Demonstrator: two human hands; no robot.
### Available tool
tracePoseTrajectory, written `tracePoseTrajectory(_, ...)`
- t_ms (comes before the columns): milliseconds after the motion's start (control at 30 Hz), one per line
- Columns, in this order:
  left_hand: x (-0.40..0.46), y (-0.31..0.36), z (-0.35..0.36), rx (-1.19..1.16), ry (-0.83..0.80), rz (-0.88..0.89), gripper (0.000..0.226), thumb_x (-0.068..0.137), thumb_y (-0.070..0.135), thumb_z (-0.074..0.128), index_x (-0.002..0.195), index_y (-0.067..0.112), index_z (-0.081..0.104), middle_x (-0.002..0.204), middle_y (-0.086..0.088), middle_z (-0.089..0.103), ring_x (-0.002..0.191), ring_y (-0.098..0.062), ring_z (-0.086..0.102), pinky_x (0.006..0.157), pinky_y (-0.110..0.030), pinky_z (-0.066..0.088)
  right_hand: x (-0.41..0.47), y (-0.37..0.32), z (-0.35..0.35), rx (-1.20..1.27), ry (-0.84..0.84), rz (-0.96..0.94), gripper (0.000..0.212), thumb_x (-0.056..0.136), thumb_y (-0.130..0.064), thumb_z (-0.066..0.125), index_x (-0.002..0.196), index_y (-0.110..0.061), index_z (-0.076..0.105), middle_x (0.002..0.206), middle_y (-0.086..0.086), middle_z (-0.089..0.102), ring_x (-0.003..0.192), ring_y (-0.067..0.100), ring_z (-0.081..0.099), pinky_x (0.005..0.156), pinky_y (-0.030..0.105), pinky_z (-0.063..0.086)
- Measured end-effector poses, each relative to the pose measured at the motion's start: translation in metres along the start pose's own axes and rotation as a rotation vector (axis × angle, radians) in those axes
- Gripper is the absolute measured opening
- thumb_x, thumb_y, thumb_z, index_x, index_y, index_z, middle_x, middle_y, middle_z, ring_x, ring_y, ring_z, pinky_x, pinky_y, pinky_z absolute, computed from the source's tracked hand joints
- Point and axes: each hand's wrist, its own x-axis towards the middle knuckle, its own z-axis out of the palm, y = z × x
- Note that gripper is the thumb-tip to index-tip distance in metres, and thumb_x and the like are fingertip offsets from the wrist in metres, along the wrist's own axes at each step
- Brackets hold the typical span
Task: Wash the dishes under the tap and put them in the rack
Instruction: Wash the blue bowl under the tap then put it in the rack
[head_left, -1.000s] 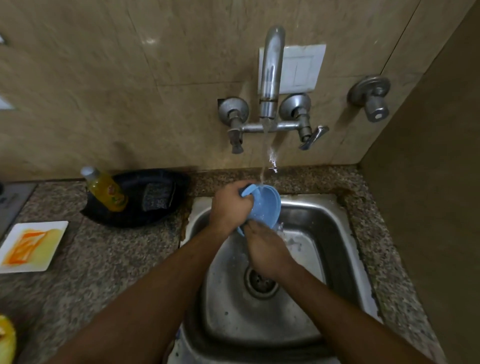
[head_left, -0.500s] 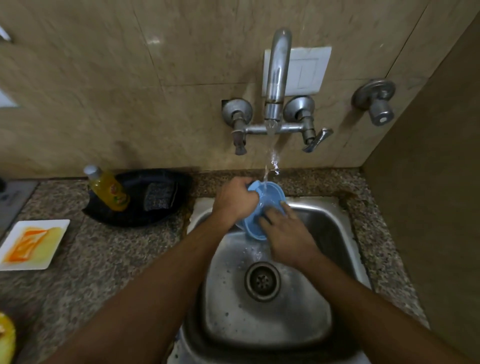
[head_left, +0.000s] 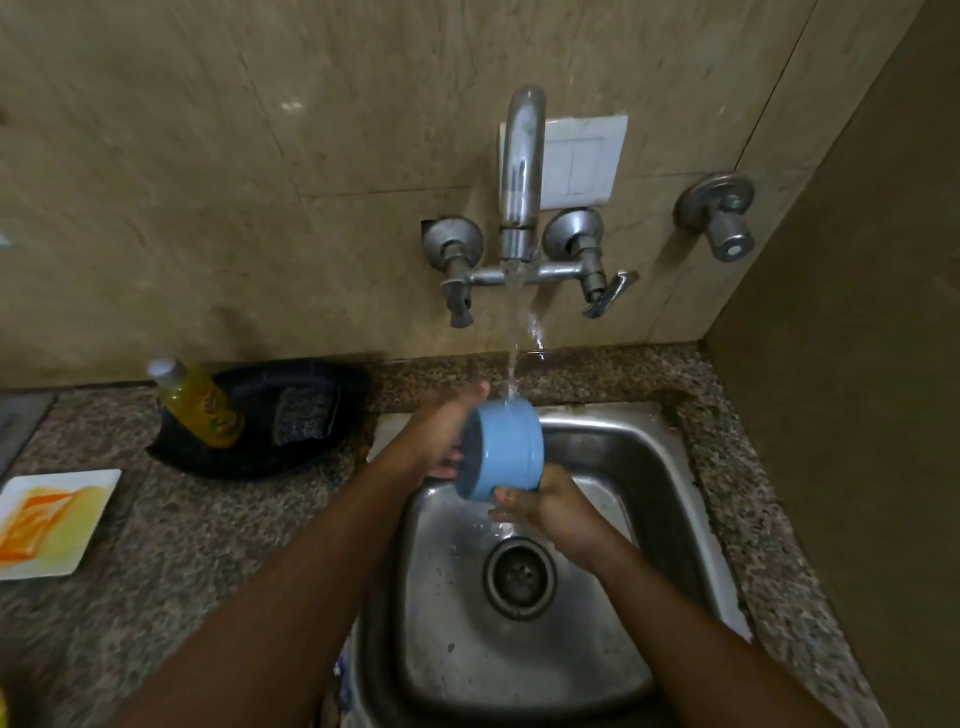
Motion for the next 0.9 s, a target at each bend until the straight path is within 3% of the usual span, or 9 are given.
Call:
tracePoseTrajectory(100, 0.003, -0.010, -0.001, 0.084, 0.057, -0.012, 0.049, 0.087, 0.061, 0.057, 0.112, 0.019, 0.059, 0.097, -0.008, 0.061, 0.086, -0.024, 0.061, 0.072, -0.032, 0.048, 0.001, 0.000, -0.004, 0.297, -0.107, 0.168, 0.041, 0.081, -0.007, 0.069, 0.121, -0.009, 0.062, 0.123, 0.019, 0.066, 0.113, 0.037, 0.062, 0.093, 0.053, 0.051)
tracePoseTrajectory(233, 0.003, -0.015, -0.009, 0.107, 0.087, -0.101, 0.063, 0.082, 0.068, 0.058, 0.118, 0.015, 0.057, 0.099, -0.011, 0.062, 0.091, -0.030, 0.064, 0.071, -0.035, 0.052, 0.006, -0.008, -0.006, 0.125, -0.118, 0.190, 0.050, 0.074, -0.017, 0.075, 0.122, -0.013, 0.061, 0.117, 0.016, 0.068, 0.103, 0.033, 0.067, 0.083, 0.051, 0.056)
tracePoseTrajectory(300, -0.003, -0.014, -0.011, 0.060, 0.003, -0.150, 0.065, 0.082, 0.073, 0.053, 0.115, 0.017, 0.057, 0.095, -0.012, 0.063, 0.089, -0.031, 0.066, 0.073, -0.036, 0.053, 0.007, -0.023, -0.001, -0.406, -0.070, 0.088, 0.046, 0.074, -0.022, 0.077, 0.117, -0.020, 0.062, 0.110, 0.005, 0.069, 0.099, 0.024, 0.067, 0.087, 0.051, 0.057)
tracePoseTrajectory(400, -0.010, -0.016, -0.005, -0.130, -0.149, -0.198, 0.065, 0.082, 0.076, 0.049, 0.113, 0.020, 0.061, 0.106, -0.013, 0.065, 0.097, -0.035, 0.066, 0.078, -0.042, 0.056, 0.004, -0.043, 0.011, -1.448, -0.009, -0.108, 0.032, 0.086, -0.031, 0.065, 0.117, -0.027, 0.059, 0.112, 0.000, 0.068, 0.105, 0.023, 0.065, 0.086, 0.036, 0.052)
tracePoseTrajectory(467, -0.004, -0.020, 0.009, -0.211, -0.099, -0.141, 0.061, 0.086, 0.072, 0.049, 0.122, 0.023, 0.058, 0.114, -0.013, 0.065, 0.097, -0.034, 0.067, 0.068, -0.041, 0.059, -0.003, -0.049, 0.016, -1.670, 0.050, -0.268, 0.028, 0.086, -0.035, 0.060, 0.113, -0.029, 0.058, 0.104, 0.001, 0.070, 0.099, 0.023, 0.067, 0.078, 0.034, 0.052)
tracePoseTrajectory(600, 0.005, -0.014, 0.034, -0.304, 0.109, 0.056, 0.038, 0.102, 0.048, 0.039, 0.123, 0.023, 0.058, 0.109, -0.008, 0.069, 0.093, -0.029, 0.067, 0.075, -0.039, 0.057, -0.007, -0.054, -0.006, -1.404, 0.068, -0.236, 0.031, 0.083, -0.040, 0.044, 0.097, -0.024, 0.066, 0.097, 0.000, 0.071, 0.095, 0.022, 0.066, 0.077, 0.033, 0.053)
tracePoseTrajectory(700, 0.008, -0.014, 0.039, -0.264, 0.007, 0.093, 0.036, 0.100, 0.051, 0.043, 0.116, 0.026, 0.064, 0.106, -0.006, 0.074, 0.092, -0.028, 0.071, 0.080, -0.049, 0.059, -0.003, -0.059, -0.023, -1.299, 0.266, -0.325, 0.046, 0.083, -0.039, 0.031, 0.095, -0.024, 0.073, 0.102, -0.005, 0.073, 0.102, 0.018, 0.064, 0.092, 0.039, 0.047)
tracePoseTrajectory(800, 0.008, -0.016, 0.042, -0.153, -0.097, 0.068, 0.038, 0.097, 0.055, 0.044, 0.113, 0.028, 0.066, 0.103, -0.005, 0.075, 0.093, -0.027, 0.072, 0.082, -0.048, 0.059, -0.001, -0.060, -0.030, -1.258, 0.343, -0.244, 0.031, 0.088, -0.027, 0.048, 0.106, -0.031, 0.074, 0.102, -0.006, 0.073, 0.104, 0.018, 0.062, 0.100, 0.040, 0.040)
tracePoseTrajectory(900, 0.012, -0.016, 0.036, -0.115, -0.138, 0.012, 0.046, 0.095, 0.059, 0.045, 0.113, 0.023, 0.067, 0.100, -0.006, 0.076, 0.093, -0.028, 0.072, 0.079, -0.044, 0.059, -0.004, -0.062, -0.030, -0.957, 0.397, -0.295, 0.033, 0.084, -0.005, 0.056, 0.098, -0.025, 0.079, 0.101, -0.004, 0.076, 0.101, 0.018, 0.066, 0.095, 0.029, 0.046)
